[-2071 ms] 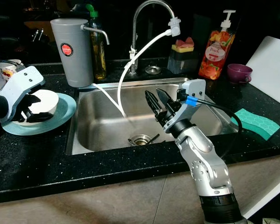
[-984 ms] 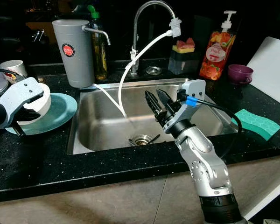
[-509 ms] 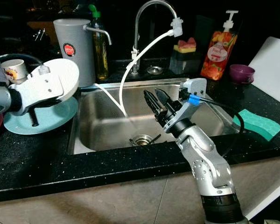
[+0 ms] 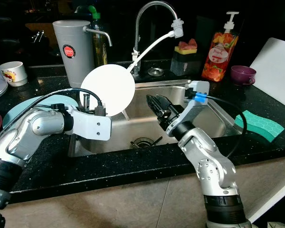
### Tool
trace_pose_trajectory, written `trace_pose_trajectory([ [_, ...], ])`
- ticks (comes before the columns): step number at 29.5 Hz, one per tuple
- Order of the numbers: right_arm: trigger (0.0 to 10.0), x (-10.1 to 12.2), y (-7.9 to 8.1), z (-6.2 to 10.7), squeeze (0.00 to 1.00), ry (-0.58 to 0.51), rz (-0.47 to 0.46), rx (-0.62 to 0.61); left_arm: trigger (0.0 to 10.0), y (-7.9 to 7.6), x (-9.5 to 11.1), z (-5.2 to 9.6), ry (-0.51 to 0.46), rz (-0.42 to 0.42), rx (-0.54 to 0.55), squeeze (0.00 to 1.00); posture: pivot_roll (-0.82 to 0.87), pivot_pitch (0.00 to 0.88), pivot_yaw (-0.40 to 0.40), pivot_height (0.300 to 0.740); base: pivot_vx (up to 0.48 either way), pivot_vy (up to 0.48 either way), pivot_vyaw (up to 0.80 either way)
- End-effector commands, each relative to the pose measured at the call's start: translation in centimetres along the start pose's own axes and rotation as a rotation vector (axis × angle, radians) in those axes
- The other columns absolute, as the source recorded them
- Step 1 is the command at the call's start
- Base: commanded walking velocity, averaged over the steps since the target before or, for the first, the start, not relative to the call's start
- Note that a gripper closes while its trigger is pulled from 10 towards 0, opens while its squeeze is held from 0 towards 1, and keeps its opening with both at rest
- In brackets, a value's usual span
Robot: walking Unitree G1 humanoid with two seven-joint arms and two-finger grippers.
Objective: Kitchen organization
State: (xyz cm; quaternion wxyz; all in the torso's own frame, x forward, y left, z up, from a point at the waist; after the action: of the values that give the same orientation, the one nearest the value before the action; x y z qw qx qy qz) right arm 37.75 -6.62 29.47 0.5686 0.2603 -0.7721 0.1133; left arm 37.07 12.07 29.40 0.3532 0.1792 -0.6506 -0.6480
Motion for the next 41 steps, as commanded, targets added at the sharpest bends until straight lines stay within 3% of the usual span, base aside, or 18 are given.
trace_pose_trajectory([
  [1, 10.0, -1.1, 0.0, -0.3, 0.0, 0.054, -0.042, -0.009, 10.0, -0.5, 1.3, -0.7, -0.05, -0.091, 0.005, 0.0, 0.16, 0.126, -0.02, 0.74, 0.0, 0.0, 0.0],
  [6, 10.0, -1.5, -1.0, -0.5, 0.0, 0.084, -0.061, -0.063, 10.0, -0.7, 1.5, -1.1, -0.066, -0.133, 0.021, 0.0, 0.16, 0.125, -0.023, 0.74, 0.0, 0.0, 0.0],
  [16, 10.0, -1.0, -1.6, -0.9, 0.0, 0.081, -0.083, -0.095, 10.0, -1.3, 1.9, -1.9, -0.106, -0.173, 0.054, 0.0, 0.16, 0.125, -0.029, 0.74, 0.0, 0.0, 0.0],
  [24, 10.0, 0.3, -2.7, -0.2, 0.0, 0.031, -0.015, -0.135, 10.0, 1.2, -2.2, -1.5, 0.096, -0.258, 0.151, 0.0, 0.16, 0.124, -0.028, 0.74, 0.0, 0.0, 0.0],
  [31, 10.0, 1.7, -1.8, -0.3, 0.0, -0.032, -0.023, -0.093, 10.0, 0.8, -2.6, -1.7, 0.109, -0.263, 0.15, 0.0, 0.15, 0.119, -0.028, 0.74, 0.0, 0.0, 0.0],
  [33, 10.0, 1.9, -1.1, -0.7, 0.0, -0.041, -0.031, -0.065, 10.0, 0.2, -2.2, -2.3, 0.085, -0.258, 0.143, 0.0, 0.15, 0.118, -0.028, 0.74, 0.0, 0.0, 0.0],
  [41, 10.0, 1.7, -0.5, -1.2, 0.0, -0.035, -0.034, -0.043, 10.0, -0.6, -1.1, -3.7, 0.037, -0.257, 0.143, 0.0, 0.16, 0.114, -0.032, 0.74, 0.0, 0.0, 0.0],
])
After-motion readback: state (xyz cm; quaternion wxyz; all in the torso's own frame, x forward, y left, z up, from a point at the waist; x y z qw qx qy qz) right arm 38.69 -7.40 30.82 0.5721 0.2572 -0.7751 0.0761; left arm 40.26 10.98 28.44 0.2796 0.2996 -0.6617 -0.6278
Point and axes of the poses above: a point about 5 cm out from each wrist's last joint towards the gripper, its own z axis pointing back from the gripper into the wrist, its own x axis along the axis of the wrist's last joint, y = z × x, the point moved 5 cm from there along -z, pointing out of the wrist towards the gripper, and after that the axes turned 11 degrees about z, right-handed, at the moved point
